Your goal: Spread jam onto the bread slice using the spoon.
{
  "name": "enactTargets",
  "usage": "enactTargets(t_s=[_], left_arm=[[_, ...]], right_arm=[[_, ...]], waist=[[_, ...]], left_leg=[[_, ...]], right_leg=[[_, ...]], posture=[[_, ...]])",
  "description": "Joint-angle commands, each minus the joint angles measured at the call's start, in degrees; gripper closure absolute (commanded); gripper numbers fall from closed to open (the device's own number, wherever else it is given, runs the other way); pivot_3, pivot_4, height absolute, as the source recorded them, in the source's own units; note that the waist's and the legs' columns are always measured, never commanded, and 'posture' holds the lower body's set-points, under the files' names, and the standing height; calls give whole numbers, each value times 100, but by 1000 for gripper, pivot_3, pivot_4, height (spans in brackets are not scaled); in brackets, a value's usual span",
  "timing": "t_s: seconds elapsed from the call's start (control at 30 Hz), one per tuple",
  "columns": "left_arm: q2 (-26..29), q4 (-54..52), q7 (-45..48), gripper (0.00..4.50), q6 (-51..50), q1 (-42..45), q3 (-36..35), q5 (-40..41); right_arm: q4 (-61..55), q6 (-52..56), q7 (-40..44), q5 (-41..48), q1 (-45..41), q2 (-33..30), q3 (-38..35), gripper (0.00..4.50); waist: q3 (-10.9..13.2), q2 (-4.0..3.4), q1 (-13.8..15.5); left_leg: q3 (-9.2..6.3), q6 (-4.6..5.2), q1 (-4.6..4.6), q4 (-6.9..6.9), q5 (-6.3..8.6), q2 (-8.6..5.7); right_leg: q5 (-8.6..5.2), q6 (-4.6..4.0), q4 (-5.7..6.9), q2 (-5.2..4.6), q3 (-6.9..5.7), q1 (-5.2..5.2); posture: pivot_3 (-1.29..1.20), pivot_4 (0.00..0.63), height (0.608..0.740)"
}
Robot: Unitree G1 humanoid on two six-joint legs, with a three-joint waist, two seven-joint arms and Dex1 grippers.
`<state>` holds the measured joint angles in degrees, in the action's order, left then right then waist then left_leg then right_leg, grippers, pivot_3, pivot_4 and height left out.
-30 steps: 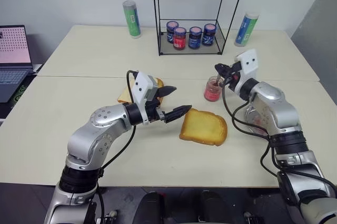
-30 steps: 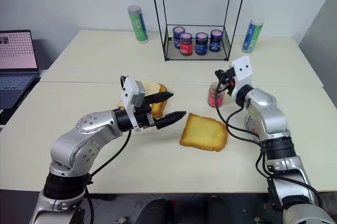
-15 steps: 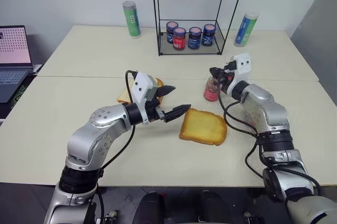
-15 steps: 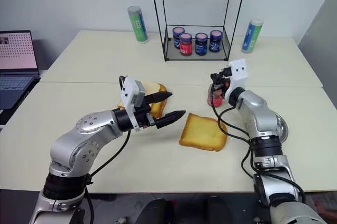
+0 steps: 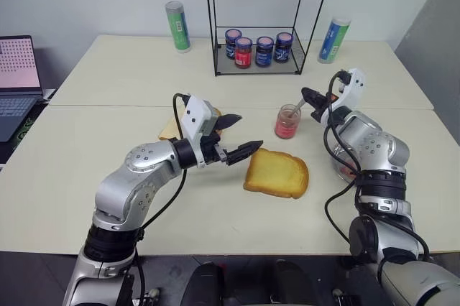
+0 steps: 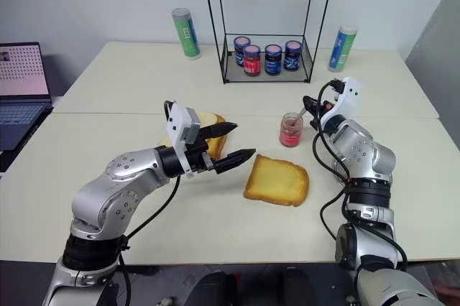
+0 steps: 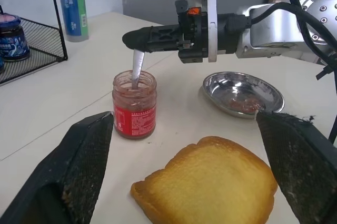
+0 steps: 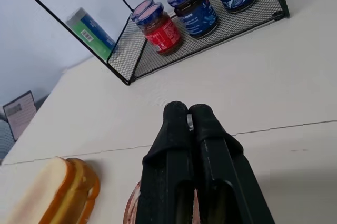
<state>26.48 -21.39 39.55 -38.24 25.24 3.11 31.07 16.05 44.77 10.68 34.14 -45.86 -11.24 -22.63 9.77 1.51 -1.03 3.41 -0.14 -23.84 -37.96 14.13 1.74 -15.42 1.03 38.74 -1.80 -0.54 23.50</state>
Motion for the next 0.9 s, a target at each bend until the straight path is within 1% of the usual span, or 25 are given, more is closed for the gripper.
enactTargets(t_s=[0.03, 0.43, 0.9], left_arm=[[-14, -19, 84, 0, 164, 109, 10, -15], [25, 95, 239, 0, 243, 166, 37, -25], [74, 292, 451, 0, 277, 382, 48, -82]], right_arm=[[-330, 211, -309, 536, -282, 62, -424, 4412], [-727, 548, -1247, 1477, -191, 165, -1159, 4412], [-774, 240, -1460, 1692, -59, 135, -1212, 4412]], waist=[[0, 0, -9], [0, 0, -51], [0, -1, -53]], left_leg=[[0, 0, 0, 0, 0, 0], [0, 0, -2, 1, 0, -1], [1, 1, -2, 3, 0, -1]], right_leg=[[0, 0, 1, 0, 0, 0], [0, 0, 0, 0, 0, 0], [0, 1, -2, 13, 2, 1]], posture=[[0, 150, 740], [0, 150, 740], [0, 150, 740]])
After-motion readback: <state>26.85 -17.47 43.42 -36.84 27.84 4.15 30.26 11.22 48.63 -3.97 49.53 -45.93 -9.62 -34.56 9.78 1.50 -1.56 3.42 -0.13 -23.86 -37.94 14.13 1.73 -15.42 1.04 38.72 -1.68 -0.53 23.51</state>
